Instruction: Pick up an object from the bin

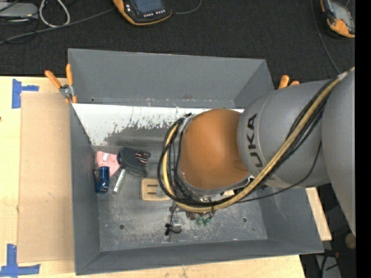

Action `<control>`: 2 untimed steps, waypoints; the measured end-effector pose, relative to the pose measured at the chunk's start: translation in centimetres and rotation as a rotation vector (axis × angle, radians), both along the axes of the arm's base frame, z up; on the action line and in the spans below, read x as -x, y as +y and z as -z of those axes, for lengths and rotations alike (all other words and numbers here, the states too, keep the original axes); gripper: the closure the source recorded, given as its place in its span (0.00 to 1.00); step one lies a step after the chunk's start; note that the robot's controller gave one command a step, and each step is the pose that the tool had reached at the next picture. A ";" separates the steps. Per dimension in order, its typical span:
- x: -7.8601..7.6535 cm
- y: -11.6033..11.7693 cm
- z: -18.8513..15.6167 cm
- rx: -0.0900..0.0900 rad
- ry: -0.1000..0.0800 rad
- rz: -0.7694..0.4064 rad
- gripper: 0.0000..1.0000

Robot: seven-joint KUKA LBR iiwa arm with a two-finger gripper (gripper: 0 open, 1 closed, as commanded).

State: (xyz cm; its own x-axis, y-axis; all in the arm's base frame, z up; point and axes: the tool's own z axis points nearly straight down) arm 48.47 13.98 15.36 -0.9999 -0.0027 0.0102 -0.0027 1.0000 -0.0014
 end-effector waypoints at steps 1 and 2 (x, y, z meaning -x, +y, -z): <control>-0.3 -0.1 -0.4 -0.001 -0.008 0.003 0.00; -8.1 -4.1 8.4 -0.003 -0.012 -0.086 0.00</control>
Offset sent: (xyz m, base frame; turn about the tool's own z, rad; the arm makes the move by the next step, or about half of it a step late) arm 0.0782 -0.0409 -0.0836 -0.0855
